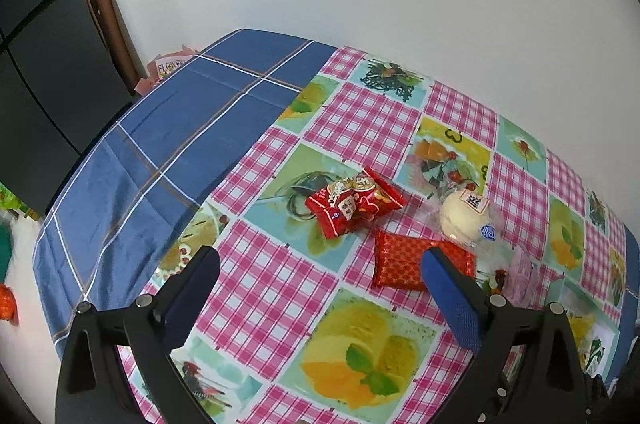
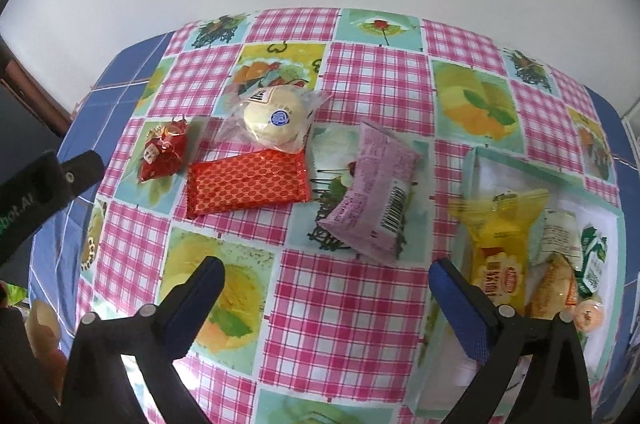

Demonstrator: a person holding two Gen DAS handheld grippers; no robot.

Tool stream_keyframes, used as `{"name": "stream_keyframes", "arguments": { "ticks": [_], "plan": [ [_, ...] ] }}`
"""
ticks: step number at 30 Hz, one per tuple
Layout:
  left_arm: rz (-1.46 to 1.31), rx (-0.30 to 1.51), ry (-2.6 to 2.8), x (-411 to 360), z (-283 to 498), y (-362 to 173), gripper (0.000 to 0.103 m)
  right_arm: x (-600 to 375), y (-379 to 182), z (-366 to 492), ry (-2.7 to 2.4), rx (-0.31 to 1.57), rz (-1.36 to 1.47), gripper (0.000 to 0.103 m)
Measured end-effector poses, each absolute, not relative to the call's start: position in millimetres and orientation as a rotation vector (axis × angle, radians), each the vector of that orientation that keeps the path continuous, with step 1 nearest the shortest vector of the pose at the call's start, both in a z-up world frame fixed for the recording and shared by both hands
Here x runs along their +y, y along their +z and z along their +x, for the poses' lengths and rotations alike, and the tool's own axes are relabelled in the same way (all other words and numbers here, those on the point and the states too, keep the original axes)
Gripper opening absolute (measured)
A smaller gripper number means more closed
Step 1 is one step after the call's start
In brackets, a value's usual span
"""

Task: Organize snacks
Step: 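Move both open tools back over the remaining snack pile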

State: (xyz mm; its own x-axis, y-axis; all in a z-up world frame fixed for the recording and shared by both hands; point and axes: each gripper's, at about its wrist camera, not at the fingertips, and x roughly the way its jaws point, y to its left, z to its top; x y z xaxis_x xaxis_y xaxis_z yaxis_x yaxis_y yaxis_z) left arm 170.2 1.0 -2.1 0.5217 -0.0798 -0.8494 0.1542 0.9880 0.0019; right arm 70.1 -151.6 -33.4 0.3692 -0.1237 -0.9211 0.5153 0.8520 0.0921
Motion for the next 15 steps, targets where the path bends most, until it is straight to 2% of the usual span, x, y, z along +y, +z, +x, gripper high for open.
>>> {"name": "stream_keyframes", "arguments": {
  "ticks": [15],
  "plan": [
    [0.092, 1.025, -0.217, -25, 183, -27, 0.101, -189, -24, 72, -0.486, 0.933, 0.461, 0.103]
  ]
}}
